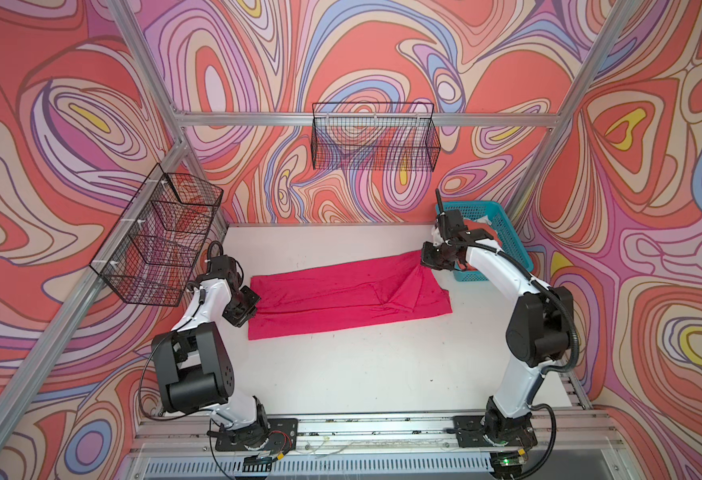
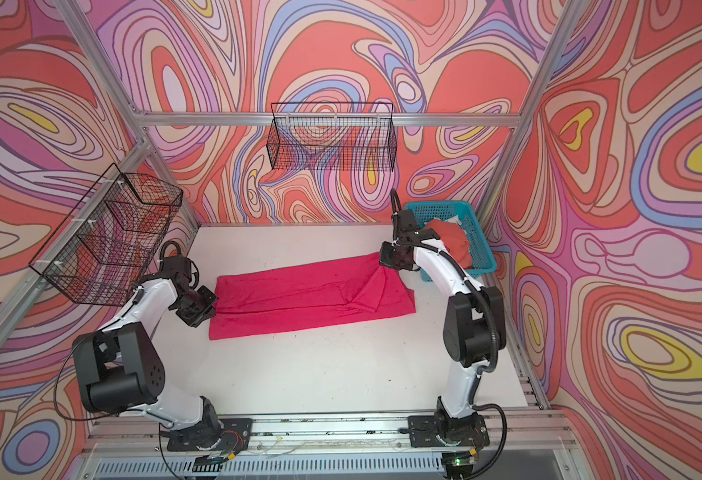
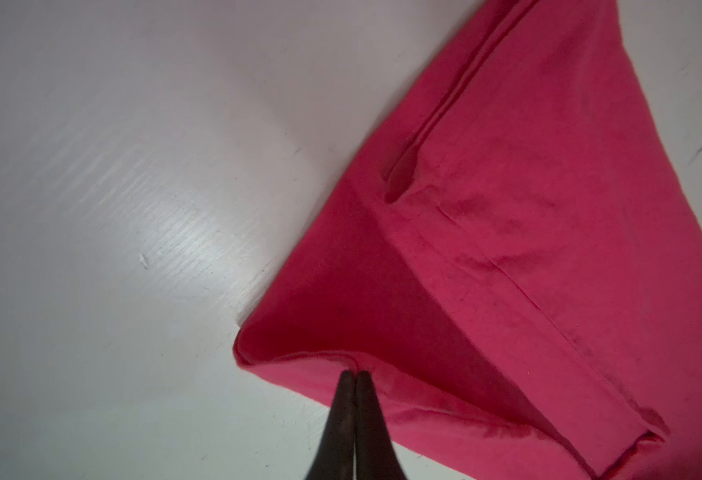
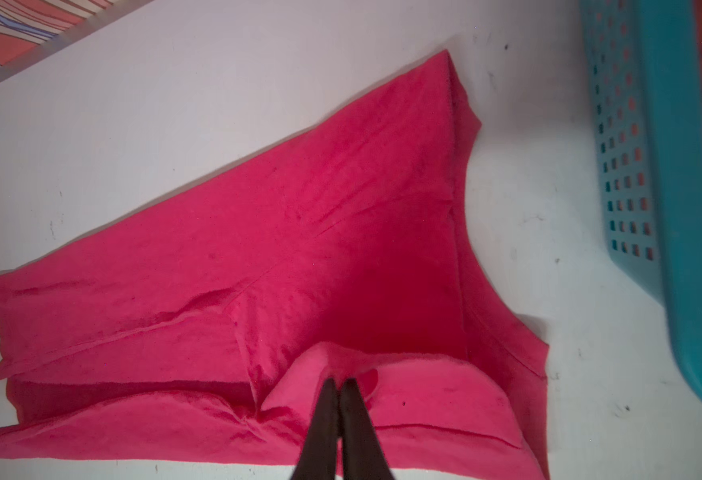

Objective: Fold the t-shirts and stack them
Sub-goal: 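Lift the near hem with both grippers and fold it onto the far edge, then lower the folded hem onto the far edge and open both grippers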

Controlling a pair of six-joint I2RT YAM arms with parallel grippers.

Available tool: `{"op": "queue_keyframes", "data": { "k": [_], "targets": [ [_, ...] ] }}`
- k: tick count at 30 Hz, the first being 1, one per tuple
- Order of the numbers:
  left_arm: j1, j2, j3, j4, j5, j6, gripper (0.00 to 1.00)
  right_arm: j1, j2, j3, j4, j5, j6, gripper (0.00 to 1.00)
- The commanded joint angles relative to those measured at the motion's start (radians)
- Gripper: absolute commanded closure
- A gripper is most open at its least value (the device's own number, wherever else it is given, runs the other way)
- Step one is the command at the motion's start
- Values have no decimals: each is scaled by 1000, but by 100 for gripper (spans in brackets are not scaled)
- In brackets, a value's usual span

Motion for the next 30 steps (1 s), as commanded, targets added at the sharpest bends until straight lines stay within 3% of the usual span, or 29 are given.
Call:
{"op": "queue_keyframes", "data": {
  "k": [1, 30],
  "targets": [
    [11, -1, -7, 29, -18, -1, 100, -9, 29, 37, 2, -16, -28, 100],
    [42, 66, -32, 99, -15, 23, 100, -37, 146, 142, 122, -5, -32, 100]
  ]
}}
